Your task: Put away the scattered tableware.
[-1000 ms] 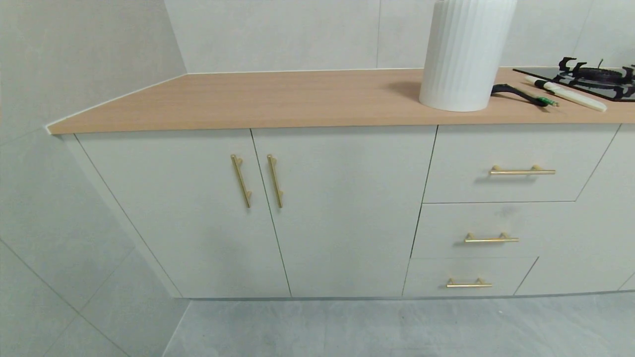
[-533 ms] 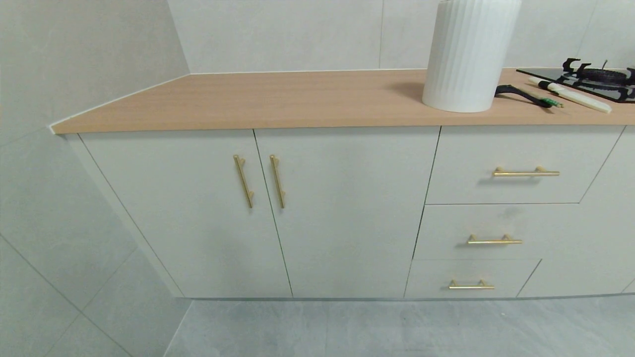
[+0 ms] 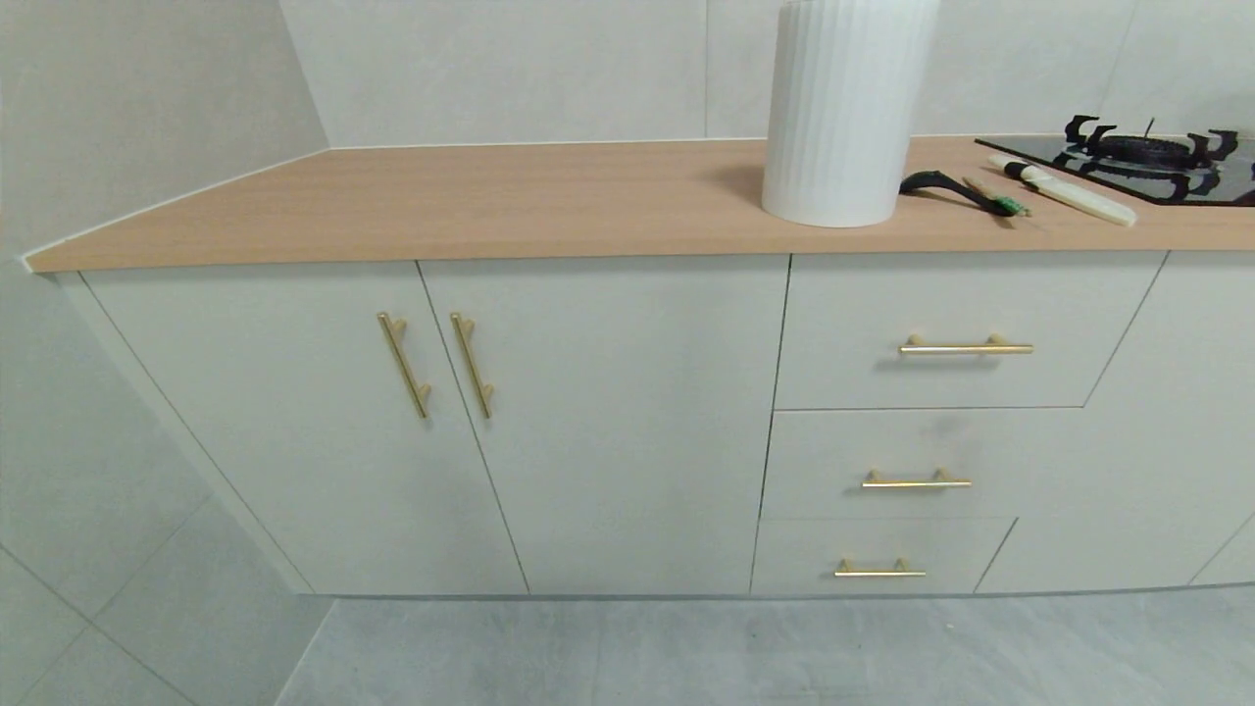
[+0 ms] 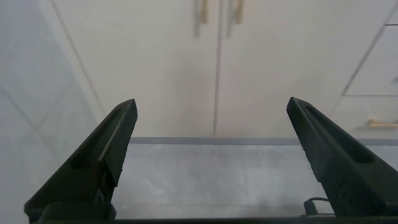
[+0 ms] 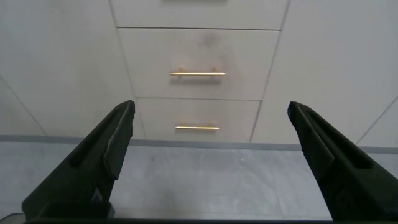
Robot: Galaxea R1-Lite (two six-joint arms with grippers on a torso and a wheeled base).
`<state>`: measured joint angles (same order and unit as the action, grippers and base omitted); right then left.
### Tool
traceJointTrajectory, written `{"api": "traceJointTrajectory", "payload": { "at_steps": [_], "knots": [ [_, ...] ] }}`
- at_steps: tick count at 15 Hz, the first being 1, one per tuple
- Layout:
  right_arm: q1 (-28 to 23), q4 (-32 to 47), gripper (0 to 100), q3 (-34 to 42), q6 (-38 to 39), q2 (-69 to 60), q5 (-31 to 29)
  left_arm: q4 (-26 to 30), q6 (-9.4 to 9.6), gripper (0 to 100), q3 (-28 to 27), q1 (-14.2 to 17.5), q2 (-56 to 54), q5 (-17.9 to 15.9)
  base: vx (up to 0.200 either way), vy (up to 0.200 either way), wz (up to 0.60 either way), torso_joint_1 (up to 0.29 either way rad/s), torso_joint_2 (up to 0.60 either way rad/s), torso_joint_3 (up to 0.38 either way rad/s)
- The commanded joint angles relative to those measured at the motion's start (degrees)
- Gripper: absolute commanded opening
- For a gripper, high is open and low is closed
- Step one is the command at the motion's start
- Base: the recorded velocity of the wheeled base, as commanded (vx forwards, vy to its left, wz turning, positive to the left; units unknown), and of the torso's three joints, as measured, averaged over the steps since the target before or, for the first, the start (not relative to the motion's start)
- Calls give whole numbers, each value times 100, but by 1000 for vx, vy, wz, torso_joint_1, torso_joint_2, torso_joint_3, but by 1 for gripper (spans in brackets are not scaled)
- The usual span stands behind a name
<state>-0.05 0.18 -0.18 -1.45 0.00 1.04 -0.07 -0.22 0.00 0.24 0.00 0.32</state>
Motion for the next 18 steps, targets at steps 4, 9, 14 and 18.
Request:
{"api": "traceJointTrajectory", "payload": {
  "at_steps": [4, 9, 14, 18],
  "knots": [
    [-4, -1, 100, 1, -4, 9, 2, -1, -4, 100, 0, 2, 9, 3, 0, -100, 0, 2, 1, 1],
    [-4, -1, 100, 1, -4, 9, 2, -1, -4, 100, 0, 2, 9, 3, 0, 0, 0, 0, 0, 0],
    [-4, -1, 100, 1, -4, 9, 2, -1, -4, 100, 0, 2, 9, 3, 200, 0, 0, -1, 1, 1],
    [-4, -1, 100, 1, -4, 9, 2, -10, -4, 100, 0, 2, 9, 3, 0, 0, 0, 0, 0, 0]
  ]
}}
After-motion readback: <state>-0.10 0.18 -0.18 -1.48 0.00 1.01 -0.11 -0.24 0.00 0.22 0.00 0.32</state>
